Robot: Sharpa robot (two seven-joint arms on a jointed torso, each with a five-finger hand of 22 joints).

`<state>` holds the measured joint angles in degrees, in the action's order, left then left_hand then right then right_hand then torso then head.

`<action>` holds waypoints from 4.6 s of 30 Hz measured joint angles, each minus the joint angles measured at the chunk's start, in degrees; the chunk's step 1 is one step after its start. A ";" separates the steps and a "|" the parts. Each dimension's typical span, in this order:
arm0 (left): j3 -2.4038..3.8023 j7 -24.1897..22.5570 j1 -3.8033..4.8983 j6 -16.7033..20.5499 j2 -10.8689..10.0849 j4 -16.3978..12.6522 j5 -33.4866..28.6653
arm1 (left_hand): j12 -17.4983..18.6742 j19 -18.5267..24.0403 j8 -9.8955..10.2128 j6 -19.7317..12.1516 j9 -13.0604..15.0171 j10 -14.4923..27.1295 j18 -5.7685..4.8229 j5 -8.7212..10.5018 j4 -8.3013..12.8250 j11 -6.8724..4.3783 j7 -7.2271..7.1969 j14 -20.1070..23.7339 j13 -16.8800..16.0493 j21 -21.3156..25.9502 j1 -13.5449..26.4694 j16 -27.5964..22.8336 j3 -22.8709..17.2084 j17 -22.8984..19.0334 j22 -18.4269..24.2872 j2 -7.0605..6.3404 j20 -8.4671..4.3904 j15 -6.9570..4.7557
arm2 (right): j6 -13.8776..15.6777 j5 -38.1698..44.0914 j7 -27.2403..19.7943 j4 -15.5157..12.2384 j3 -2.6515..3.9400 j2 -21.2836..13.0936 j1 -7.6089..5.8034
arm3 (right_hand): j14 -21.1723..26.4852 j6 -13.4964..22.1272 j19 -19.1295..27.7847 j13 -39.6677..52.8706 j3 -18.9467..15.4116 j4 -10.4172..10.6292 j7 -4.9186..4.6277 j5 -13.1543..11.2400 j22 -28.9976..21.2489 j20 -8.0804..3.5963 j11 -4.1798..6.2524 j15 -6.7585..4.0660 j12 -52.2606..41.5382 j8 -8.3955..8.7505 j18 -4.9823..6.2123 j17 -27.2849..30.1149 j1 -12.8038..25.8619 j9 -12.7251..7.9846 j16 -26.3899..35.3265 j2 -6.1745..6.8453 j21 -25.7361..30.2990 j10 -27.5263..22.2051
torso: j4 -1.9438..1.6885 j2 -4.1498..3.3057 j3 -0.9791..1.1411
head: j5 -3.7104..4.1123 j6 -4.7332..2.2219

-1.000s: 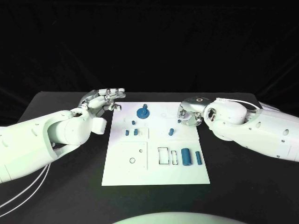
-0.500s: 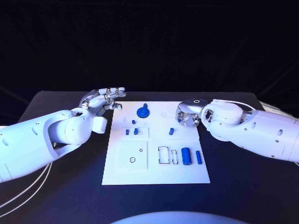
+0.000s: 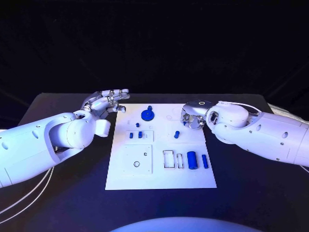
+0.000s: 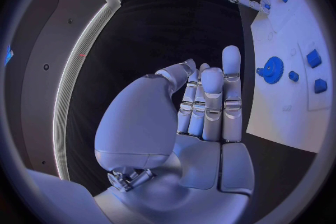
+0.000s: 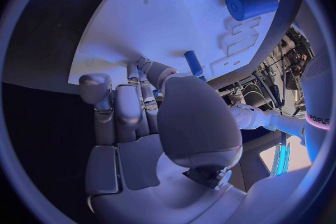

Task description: Assemble the parts on the task board

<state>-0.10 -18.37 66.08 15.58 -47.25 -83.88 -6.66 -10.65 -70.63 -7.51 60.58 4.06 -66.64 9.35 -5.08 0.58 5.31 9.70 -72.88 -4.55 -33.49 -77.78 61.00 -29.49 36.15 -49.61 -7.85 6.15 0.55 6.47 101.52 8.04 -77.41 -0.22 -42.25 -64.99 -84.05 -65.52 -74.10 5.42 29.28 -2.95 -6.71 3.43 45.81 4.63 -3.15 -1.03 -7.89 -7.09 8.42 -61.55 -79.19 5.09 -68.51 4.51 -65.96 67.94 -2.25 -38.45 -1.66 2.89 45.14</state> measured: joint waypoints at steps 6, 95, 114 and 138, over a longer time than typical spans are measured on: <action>0.00 0.09 -0.01 -0.07 0.01 0.00 -0.03 | 0.00 0.00 0.00 0.00 0.00 0.00 0.00 0.00 0.02 0.00 0.00 0.00 0.00 0.00 0.00 0.00 0.02 -0.08 0.06 0.00 0.00 0.00 | 1.63 0.64 0.24 -0.43 -0.09 -0.27 0.44 | 0.11 -0.52 -0.40 -0.32 0.44 -0.45 0.04 -0.15 0.65 0.00 0.06 -0.11 0.02 0.02 0.00 0.20 -0.20 -0.02 0.00 -0.25 -0.67 0.78 | 0.01 0.04 -0.01 | 0.15 0.16; -0.04 1.59 -0.54 -1.60 0.47 -0.07 -0.10 | -0.23 0.00 0.00 -0.62 -0.03 0.82 -0.02 0.00 0.47 0.40 0.21 0.37 0.03 0.43 0.00 -0.45 0.47 -0.96 0.29 0.00 0.00 0.04 | 3.39 -4.33 -1.64 -12.05 -0.67 7.42 6.77 | 0.11 -0.85 -0.60 -1.24 0.11 -0.46 -0.36 -0.54 1.29 -0.21 -0.02 -0.10 1.46 0.53 -0.01 0.28 1.16 0.39 0.00 -0.94 -1.30 1.65 | 0.02 0.02 -0.08 | -4.52 2.57; -0.04 1.95 -0.55 -1.74 0.46 0.13 -0.10 | -0.51 0.21 0.00 -0.82 -0.08 0.82 -0.02 0.00 0.48 0.40 0.41 0.61 0.03 0.66 0.00 -0.45 0.79 -1.29 0.38 0.00 0.21 0.16 | 4.87 -2.67 -0.15 -12.84 -1.07 6.66 7.05 | -0.01 9.75 2.73 -1.71 -6.13 -0.38 -2.59 1.32 -6.03 1.86 -3.21 1.48 3.38 3.35 0.00 3.11 4.98 -1.27 1.30 2.60 2.75 -10.73 | 0.02 0.05 -0.05 | -4.44 2.55; -0.07 2.24 -0.56 -1.96 -0.03 -0.12 -0.10 | -0.51 0.20 0.00 -0.82 -0.08 1.04 -0.02 0.00 0.48 0.60 0.41 0.60 0.03 0.66 0.00 -0.44 0.78 -1.35 0.44 0.00 0.21 0.16 | 7.51 -4.05 2.73 -19.91 0.62 -9.28 1.29 | -0.09 7.17 2.15 -1.80 -9.44 -0.71 -1.68 2.34 -5.24 1.93 -2.94 1.55 0.16 3.11 0.00 3.62 3.78 -0.93 0.77 2.60 2.24 -11.60 | 0.39 0.03 -0.08 | -3.43 1.42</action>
<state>-0.17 -16.14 65.53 13.62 -47.28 -84.00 -6.76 -11.16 -70.42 -7.51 59.77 3.99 -65.60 9.33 -5.08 1.05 5.91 10.11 -72.27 -4.52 -32.83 -77.79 60.56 -28.71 34.80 -49.18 -7.85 6.36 0.71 13.98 97.46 10.76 -97.32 0.39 -51.53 -63.70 -84.13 -58.35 -71.95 3.62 19.83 -3.65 -8.39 5.77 40.57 6.56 -6.10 0.52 -7.74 -3.98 8.41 -57.92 -75.42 4.15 -67.73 7.11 -63.72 56.34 -1.86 -38.41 -1.75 -0.54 46.55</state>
